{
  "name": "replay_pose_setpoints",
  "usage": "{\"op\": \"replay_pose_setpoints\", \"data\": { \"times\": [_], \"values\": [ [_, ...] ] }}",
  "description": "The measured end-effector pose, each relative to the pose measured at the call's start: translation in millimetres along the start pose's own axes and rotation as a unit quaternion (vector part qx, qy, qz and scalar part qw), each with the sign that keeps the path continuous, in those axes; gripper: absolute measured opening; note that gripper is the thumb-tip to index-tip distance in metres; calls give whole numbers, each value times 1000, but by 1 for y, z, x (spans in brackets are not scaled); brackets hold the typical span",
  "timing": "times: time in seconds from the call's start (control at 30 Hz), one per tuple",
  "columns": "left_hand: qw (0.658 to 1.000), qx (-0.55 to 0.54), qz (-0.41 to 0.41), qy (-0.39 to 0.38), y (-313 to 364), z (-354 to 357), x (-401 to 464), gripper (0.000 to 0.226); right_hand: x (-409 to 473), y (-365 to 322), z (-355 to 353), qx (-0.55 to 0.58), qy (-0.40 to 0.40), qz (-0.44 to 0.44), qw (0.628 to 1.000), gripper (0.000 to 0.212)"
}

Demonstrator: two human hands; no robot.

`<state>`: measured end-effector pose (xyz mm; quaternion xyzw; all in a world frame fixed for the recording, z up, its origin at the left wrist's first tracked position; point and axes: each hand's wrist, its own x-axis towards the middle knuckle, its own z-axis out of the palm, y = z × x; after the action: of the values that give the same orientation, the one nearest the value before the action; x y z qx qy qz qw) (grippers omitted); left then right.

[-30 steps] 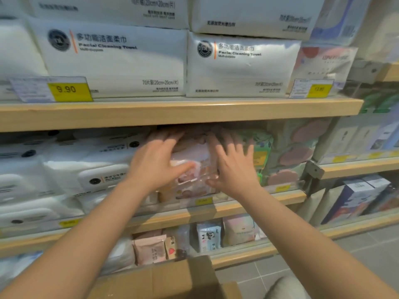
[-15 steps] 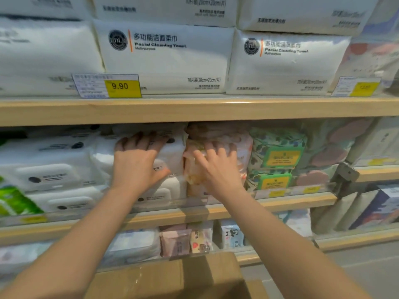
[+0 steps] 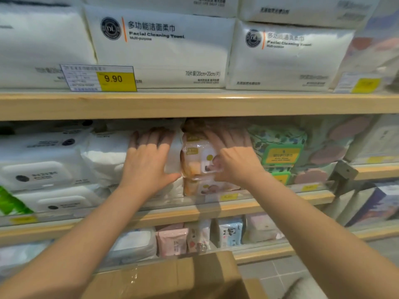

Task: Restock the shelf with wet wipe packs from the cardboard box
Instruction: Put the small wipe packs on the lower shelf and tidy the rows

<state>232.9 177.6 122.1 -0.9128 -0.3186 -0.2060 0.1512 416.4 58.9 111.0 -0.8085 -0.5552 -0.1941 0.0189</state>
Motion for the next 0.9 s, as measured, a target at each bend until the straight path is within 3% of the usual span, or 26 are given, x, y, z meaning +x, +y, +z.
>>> {"op": "replay_pose_setpoints", "data": {
  "times": [0.1,0.17,0.33,0.57,0.67,0.8,0.9],
  "values": [
    [998,-31,46,-37,35,5,15,63,0,33,4,-56,41,-12,998,109],
    [998,-22,63,-14,51,9,31,72,8,32,7,-64,18,-25,997,111],
    [993,56,54,-85,55,2,57,84,12,26,12,-67,97,-26,993,80],
    [990,96,81,-62,54,8,55,101,-6,5,17,-91,140,36,985,61],
    [992,94,78,-38,55,12,54,92,-3,3,18,-91,142,67,983,68],
    [996,50,59,-32,48,7,38,100,0,3,19,-74,144,74,984,73],
    [999,49,-6,3,27,9,1,107,-1,2,14,-66,97,58,991,99]
  ]
}}
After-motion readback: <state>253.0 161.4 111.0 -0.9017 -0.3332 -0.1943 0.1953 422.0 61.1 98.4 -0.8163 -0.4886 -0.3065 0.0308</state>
